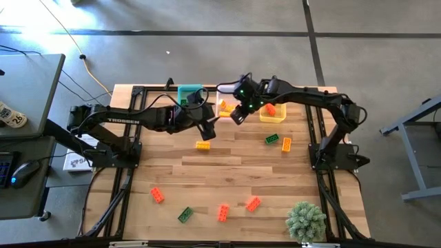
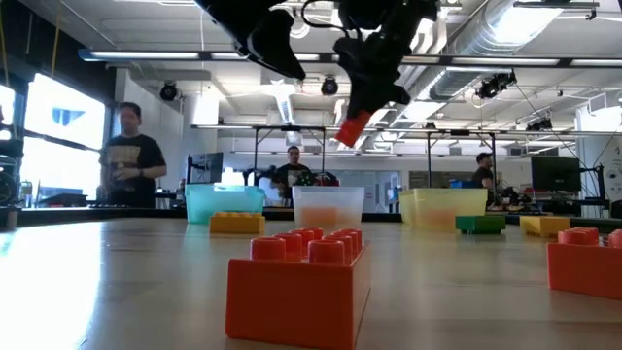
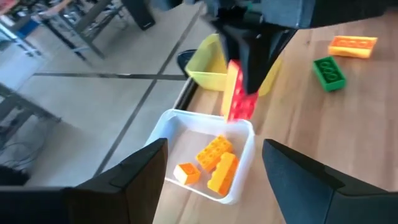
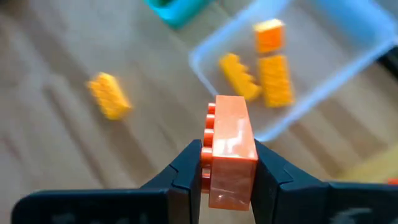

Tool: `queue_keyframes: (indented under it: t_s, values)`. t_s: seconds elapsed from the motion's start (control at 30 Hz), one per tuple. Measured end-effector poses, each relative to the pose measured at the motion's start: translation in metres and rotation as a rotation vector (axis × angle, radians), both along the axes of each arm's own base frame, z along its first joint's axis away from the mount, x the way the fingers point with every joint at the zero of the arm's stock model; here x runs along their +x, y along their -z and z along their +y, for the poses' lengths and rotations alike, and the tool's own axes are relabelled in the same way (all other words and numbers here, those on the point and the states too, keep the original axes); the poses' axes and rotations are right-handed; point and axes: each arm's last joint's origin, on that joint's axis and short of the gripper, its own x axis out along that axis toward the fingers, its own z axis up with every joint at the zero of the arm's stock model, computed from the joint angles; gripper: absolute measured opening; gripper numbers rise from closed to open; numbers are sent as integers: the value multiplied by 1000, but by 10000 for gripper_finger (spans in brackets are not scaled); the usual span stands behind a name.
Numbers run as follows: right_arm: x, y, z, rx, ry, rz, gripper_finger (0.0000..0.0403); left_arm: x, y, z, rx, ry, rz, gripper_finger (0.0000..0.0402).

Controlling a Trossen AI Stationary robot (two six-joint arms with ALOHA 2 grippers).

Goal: Sort & place blocks by color
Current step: Put the orange game piece into the yellow bin

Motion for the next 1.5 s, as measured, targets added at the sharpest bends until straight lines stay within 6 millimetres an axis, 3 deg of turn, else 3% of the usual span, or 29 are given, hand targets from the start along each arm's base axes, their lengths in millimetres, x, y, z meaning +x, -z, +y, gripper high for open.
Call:
queue_keyframes:
  t_s: [0.3,0.5,0.73,0.93,1.3,1.5]
  values:
    - [-39,-9,-7,-217,147,303,73,-1,-1,2,39,-63,9,248]
    - [-60,14,-23,-238,222,425,73,-2,-1,4,43,-79,9,248]
    - [-79,53,-56,-241,314,409,73,-3,-1,7,27,-102,-12,248]
    - [-92,69,-79,-219,374,329,80,-4,1,6,-50,-147,-66,248]
    - [-110,72,-99,-145,484,282,100,-16,20,0,-291,-158,49,248]
    - [-109,73,-99,-136,428,282,102,-21,30,-5,-419,-98,148,248]
